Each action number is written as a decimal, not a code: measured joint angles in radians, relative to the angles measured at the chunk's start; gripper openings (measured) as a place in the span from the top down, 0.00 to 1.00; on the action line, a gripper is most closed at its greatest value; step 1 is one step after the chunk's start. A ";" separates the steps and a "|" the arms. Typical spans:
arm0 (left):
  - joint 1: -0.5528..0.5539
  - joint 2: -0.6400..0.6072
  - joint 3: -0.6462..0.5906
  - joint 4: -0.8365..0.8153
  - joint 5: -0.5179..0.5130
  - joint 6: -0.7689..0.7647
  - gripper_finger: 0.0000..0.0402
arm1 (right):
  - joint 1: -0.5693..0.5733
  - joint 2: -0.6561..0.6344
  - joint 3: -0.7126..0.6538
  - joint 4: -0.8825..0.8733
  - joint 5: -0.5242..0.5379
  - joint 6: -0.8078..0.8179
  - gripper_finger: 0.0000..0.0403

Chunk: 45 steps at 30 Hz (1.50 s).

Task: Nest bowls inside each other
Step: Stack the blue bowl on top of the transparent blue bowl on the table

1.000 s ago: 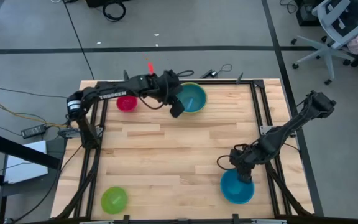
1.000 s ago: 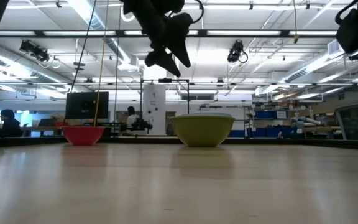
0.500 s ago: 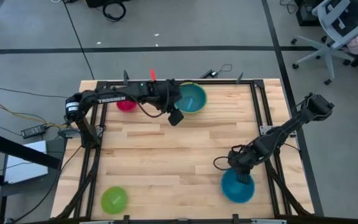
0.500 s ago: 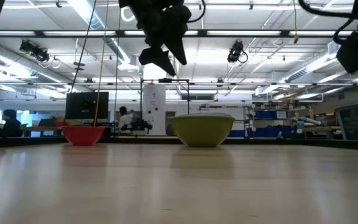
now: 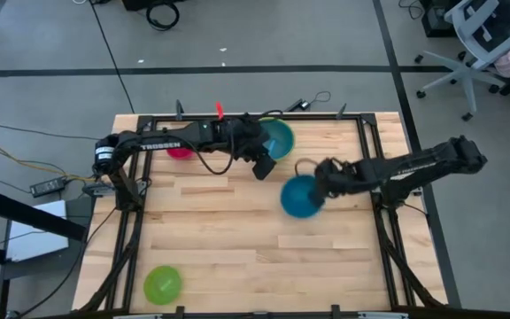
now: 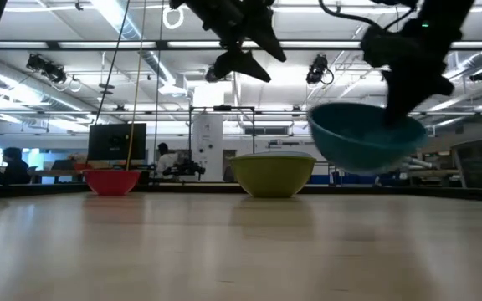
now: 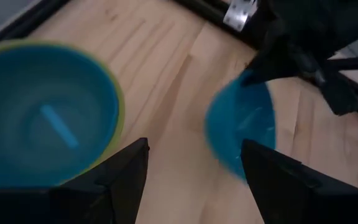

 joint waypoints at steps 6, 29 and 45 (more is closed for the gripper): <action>0.000 0.038 0.001 0.074 -0.008 0.058 0.36 | -0.122 -0.001 0.029 0.173 0.085 -0.074 0.94; 0.138 0.116 0.000 0.070 -0.120 0.034 0.96 | -0.207 -0.083 0.037 0.428 0.043 -0.266 0.72; 0.364 0.278 0.000 0.076 0.067 -0.039 0.92 | -0.302 -0.172 0.037 0.307 0.067 -0.232 0.68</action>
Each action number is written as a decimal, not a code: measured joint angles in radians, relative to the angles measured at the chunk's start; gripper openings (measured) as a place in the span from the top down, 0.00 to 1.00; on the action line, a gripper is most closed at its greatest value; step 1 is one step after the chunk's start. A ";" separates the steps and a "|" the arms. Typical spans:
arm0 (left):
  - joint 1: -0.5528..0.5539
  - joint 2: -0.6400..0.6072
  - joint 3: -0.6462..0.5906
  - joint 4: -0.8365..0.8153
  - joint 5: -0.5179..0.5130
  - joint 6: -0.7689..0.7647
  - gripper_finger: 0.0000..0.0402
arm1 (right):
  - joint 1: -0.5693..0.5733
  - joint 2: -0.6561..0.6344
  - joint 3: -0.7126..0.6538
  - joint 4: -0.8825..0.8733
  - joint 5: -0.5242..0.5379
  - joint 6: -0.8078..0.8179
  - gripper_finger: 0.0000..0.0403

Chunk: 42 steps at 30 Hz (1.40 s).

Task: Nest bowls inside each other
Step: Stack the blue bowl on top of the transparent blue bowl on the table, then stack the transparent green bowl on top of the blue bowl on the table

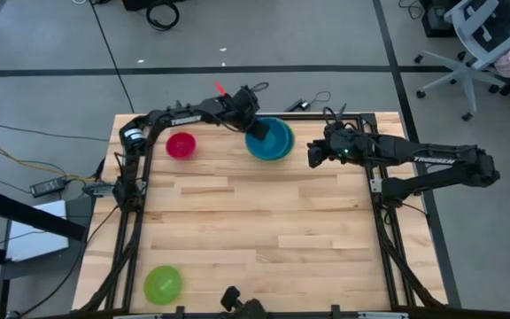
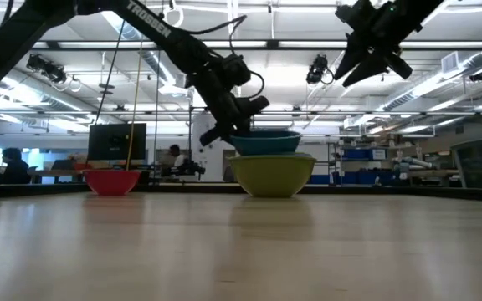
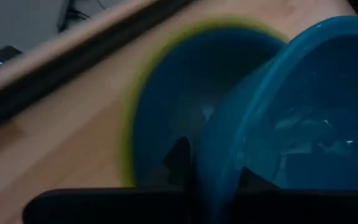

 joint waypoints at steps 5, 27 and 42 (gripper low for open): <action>-0.024 0.004 0.001 0.084 -0.079 0.023 0.78 | 0.000 0.017 0.000 -0.009 -0.039 0.004 0.68; -0.255 -0.335 -0.117 -0.588 -0.139 -0.038 0.45 | -0.004 0.032 0.000 -0.146 -0.079 -0.004 0.68; -1.013 -0.617 -0.491 -0.620 0.086 -0.443 0.54 | -0.049 0.078 -0.021 -0.062 -0.166 -0.200 0.68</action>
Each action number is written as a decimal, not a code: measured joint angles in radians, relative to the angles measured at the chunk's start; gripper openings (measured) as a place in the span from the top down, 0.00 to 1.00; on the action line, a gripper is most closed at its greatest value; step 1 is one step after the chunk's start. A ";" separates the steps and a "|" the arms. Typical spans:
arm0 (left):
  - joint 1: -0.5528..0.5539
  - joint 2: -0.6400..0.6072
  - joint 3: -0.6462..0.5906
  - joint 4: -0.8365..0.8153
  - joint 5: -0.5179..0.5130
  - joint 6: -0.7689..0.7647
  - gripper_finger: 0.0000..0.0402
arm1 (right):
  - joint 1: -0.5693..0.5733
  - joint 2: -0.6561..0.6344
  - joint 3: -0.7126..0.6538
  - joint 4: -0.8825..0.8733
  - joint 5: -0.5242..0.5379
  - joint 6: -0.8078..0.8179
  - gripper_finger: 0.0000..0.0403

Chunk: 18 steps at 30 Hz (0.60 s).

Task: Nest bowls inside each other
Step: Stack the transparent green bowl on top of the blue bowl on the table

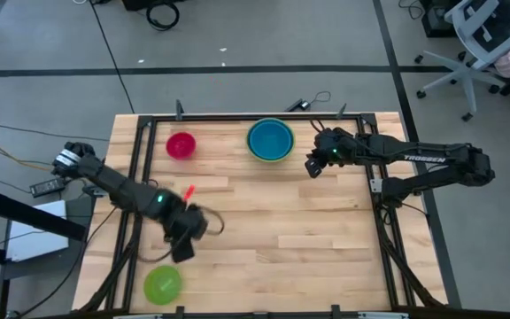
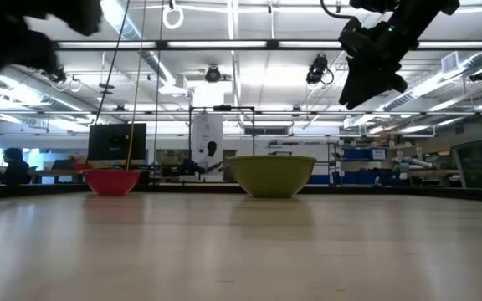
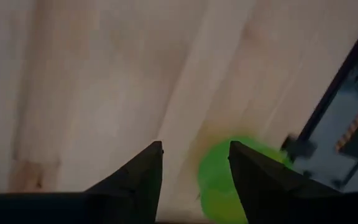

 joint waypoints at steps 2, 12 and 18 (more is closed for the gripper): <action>-0.062 0.000 -0.027 0.025 0.009 -0.026 0.55 | -0.010 0.013 0.000 0.032 -0.037 -0.002 0.68; -0.299 0.005 -0.199 0.340 0.019 -0.061 0.60 | -0.002 0.039 0.000 0.041 -0.080 0.019 0.68; -0.346 0.005 -0.263 0.395 0.018 -0.107 0.61 | 0.015 0.039 0.000 0.038 -0.078 0.036 0.68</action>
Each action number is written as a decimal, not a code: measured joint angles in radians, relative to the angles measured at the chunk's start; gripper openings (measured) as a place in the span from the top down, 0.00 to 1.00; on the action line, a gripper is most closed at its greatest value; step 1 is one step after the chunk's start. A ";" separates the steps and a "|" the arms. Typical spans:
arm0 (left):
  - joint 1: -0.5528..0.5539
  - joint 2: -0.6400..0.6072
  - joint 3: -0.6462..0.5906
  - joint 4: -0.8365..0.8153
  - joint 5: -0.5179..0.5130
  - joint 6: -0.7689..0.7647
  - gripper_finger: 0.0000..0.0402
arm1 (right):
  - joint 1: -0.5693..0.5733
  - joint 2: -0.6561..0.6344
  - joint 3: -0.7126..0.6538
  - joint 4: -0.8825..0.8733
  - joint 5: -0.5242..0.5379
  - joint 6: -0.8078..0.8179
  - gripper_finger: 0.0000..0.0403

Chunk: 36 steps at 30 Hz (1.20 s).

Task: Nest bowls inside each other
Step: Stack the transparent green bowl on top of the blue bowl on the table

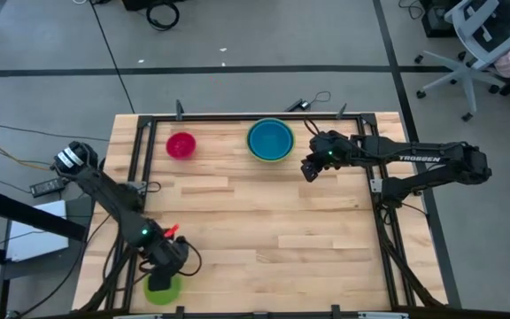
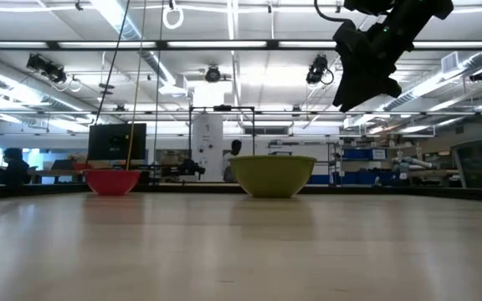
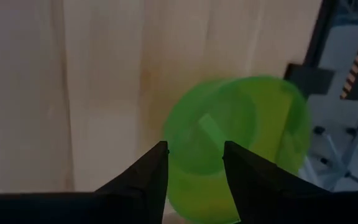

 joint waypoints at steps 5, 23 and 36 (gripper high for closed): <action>-0.032 0.000 -0.055 0.009 0.000 -0.004 0.61 | -0.001 0.000 0.000 0.000 0.004 0.000 0.68; 0.295 -0.033 -0.069 -0.011 -0.018 0.088 0.99 | -0.001 0.000 0.000 -0.020 0.005 0.105 0.73; 1.070 -0.113 0.186 0.027 -0.281 0.479 1.00 | 0.000 -0.008 0.000 -0.089 -0.018 0.169 0.75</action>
